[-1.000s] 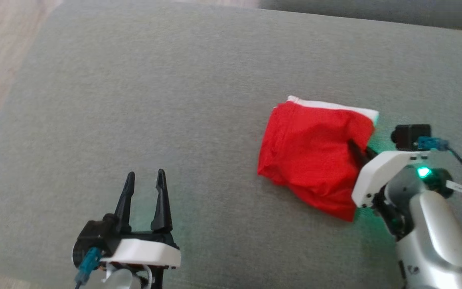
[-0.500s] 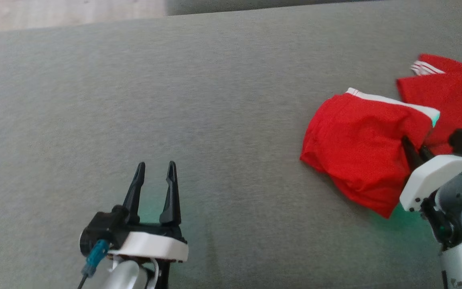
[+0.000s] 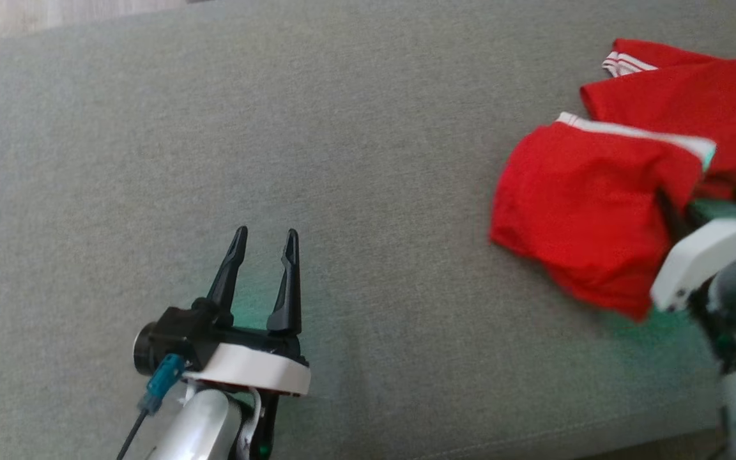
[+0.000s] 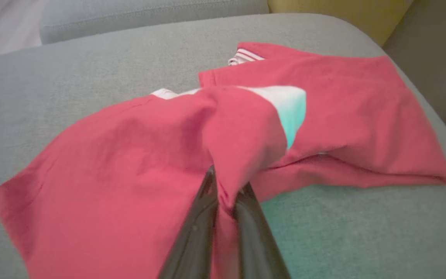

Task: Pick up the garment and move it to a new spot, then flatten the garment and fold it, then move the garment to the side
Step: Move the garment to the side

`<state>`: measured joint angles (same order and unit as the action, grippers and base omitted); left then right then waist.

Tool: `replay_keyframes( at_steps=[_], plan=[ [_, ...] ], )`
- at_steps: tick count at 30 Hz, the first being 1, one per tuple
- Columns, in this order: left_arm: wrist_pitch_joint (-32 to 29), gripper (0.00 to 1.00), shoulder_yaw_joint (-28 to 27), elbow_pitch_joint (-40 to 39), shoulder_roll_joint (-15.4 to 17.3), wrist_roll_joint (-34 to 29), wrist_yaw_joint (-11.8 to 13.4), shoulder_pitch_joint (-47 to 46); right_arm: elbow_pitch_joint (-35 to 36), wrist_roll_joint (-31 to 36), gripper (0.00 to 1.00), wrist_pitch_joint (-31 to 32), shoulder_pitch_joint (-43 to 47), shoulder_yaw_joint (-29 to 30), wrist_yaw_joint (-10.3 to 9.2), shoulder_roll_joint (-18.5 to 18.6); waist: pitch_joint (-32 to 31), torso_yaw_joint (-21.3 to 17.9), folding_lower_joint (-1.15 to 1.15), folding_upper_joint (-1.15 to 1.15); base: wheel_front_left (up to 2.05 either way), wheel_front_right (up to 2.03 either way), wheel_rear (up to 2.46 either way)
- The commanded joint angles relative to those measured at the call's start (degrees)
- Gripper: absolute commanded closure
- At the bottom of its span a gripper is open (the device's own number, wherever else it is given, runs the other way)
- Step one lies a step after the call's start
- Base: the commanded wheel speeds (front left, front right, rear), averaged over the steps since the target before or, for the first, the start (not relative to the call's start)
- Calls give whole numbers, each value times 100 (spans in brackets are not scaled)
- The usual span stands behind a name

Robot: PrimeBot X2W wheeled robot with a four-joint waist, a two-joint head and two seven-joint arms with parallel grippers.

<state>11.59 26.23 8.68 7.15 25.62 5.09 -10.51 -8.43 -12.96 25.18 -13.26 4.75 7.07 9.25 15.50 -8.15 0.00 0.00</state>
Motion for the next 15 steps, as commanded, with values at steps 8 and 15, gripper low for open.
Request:
replay_keyframes(
  at_steps=[8,15],
  plan=[
    [-10,0,-98,-249,107,-76,78,-246,-396,110,100,582,-1129,34,42,1474,266,564,0,0,0,0,0],
    [3,0,-89,-270,131,-85,106,-262,-964,11,100,622,-1521,380,42,2088,402,895,0,0,0,0,0]
  ],
)
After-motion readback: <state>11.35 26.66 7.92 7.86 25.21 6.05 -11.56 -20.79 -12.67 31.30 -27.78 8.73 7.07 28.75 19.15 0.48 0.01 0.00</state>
